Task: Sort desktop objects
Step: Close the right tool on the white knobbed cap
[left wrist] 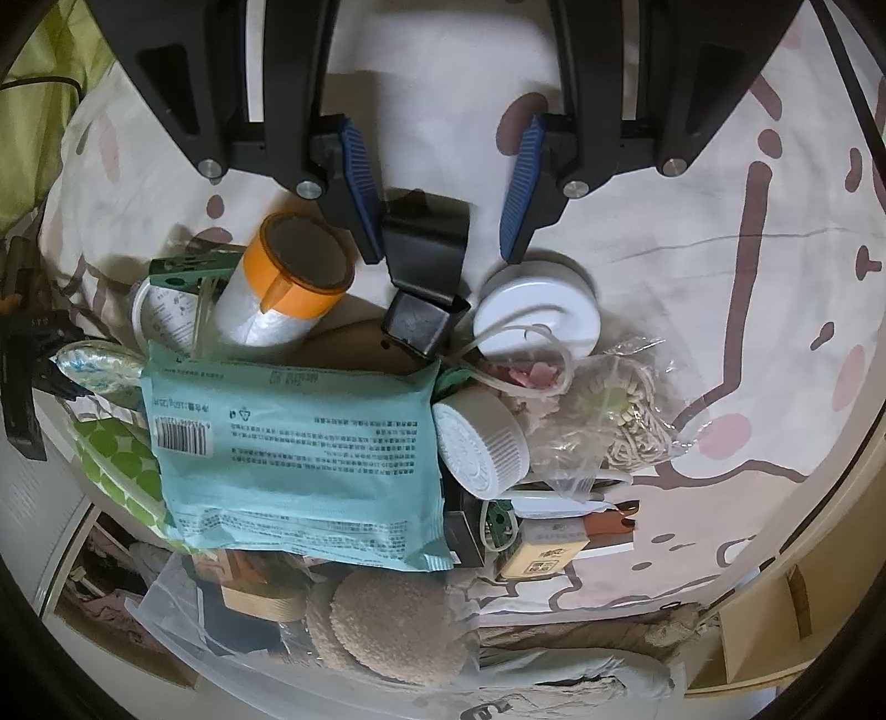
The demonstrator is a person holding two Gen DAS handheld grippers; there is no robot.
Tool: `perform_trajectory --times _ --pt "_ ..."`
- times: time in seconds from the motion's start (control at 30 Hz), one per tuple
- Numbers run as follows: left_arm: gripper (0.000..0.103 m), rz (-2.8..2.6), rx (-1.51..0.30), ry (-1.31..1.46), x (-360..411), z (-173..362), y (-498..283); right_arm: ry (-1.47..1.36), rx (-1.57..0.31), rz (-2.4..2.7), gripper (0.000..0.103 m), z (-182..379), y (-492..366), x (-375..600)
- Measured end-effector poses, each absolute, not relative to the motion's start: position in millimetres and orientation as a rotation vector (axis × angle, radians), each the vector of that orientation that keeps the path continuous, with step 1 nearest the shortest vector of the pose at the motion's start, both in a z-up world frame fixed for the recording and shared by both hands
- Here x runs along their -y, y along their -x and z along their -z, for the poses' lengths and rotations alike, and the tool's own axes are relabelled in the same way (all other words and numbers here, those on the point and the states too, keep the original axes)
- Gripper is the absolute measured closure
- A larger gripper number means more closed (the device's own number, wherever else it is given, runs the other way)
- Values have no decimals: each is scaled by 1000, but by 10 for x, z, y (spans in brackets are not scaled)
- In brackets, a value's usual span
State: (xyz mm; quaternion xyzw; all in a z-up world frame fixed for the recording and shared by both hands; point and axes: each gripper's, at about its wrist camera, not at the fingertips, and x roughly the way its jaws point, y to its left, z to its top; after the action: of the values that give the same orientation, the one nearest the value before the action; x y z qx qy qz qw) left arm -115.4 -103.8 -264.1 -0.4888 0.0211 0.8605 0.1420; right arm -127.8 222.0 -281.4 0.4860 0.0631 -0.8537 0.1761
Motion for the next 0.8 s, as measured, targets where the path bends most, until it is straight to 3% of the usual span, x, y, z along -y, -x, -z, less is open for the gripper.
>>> perform_trajectory --times 0.13,0.23,0.43,0.6,0.8 --pt "60 -2484 -91 1412 1021 2661 1150 -1371 -145 2447 28 2786 1291 -2290" --pt "60 -2487 -102 1408 1015 2660 1144 -1360 -119 2458 46 2758 1307 -2309" --pt "61 -2495 -96 1401 1024 2644 1134 -1357 -118 2464 46 2736 1325 -2256" --pt "74 -2501 -78 1403 1050 2631 1151 -1360 -81 2466 47 2710 1285 -2286" --pt "74 -2516 -76 1382 1047 2590 1147 -1367 -33 2467 47 2677 1373 -2369"
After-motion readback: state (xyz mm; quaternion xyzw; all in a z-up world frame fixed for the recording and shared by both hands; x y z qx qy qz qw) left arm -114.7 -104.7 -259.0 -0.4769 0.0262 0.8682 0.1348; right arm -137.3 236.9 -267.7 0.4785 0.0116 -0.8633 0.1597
